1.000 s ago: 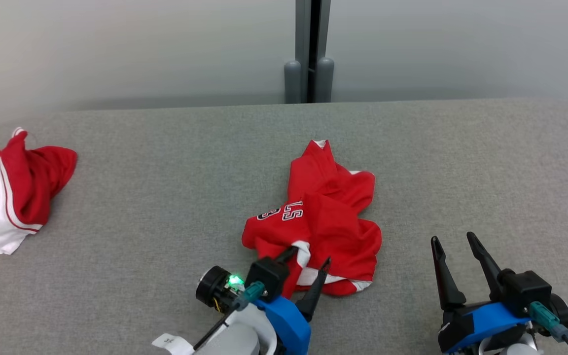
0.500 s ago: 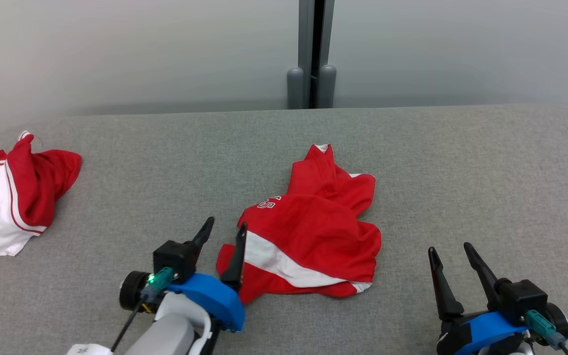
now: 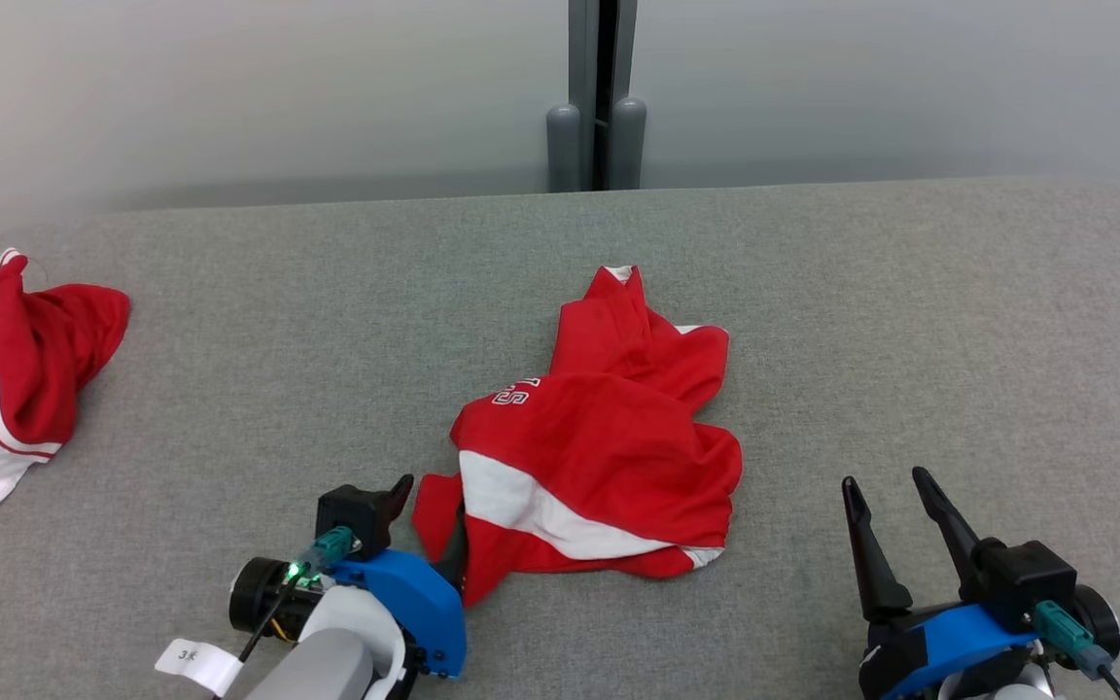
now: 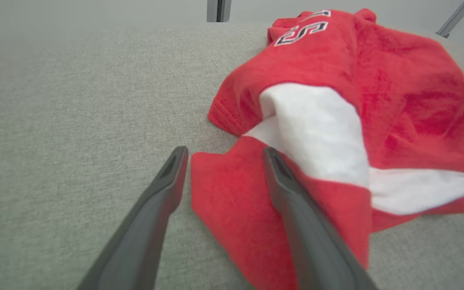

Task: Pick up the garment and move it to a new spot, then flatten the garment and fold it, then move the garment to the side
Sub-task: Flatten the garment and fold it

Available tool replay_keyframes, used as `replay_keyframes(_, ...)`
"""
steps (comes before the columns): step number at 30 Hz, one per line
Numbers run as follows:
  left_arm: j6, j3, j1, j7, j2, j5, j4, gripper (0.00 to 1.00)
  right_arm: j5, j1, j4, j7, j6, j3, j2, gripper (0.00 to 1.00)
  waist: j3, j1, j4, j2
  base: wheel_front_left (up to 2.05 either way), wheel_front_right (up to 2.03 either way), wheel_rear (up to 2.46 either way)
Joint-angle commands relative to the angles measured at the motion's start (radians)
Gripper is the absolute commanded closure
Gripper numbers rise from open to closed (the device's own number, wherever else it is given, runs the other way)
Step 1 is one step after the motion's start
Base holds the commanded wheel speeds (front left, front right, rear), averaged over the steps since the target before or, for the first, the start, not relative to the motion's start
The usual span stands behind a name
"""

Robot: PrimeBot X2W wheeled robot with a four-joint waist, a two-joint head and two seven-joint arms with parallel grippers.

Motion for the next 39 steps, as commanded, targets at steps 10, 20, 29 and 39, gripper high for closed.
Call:
replay_keyframes(10,-0.004,-0.062,-0.039,0.081,-0.02,0.035,0.111,0.38,-0.007,-0.017,0.004,-0.001,0.0,-0.007,-0.002,0.0,0.008,0.0,-0.009,-0.0001,0.0,0.0,0.0)
replay_keyframes(20,0.031,-0.054,-0.074,0.021,-0.029,0.04,0.19,1.0,0.002,-0.016,0.006,-0.001,0.0,-0.013,-0.002,0.0,0.003,0.0,0.007,-0.0001,0.0,0.0,0.0)
replay_keyframes(29,0.102,0.08,-0.037,-0.076,0.008,-0.017,0.09,1.0,0.006,-0.001,0.007,-0.001,0.0,-0.024,-0.002,0.0,-0.015,0.0,0.038,-0.0001,0.0,0.0,0.0)
replay_keyframes(39,0.127,0.249,0.146,-0.08,-0.005,-0.082,-0.017,1.0,0.006,-0.006,0.012,-0.001,0.0,-0.028,-0.002,0.0,-0.012,0.0,0.056,-0.0001,0.0,0.0,0.0)
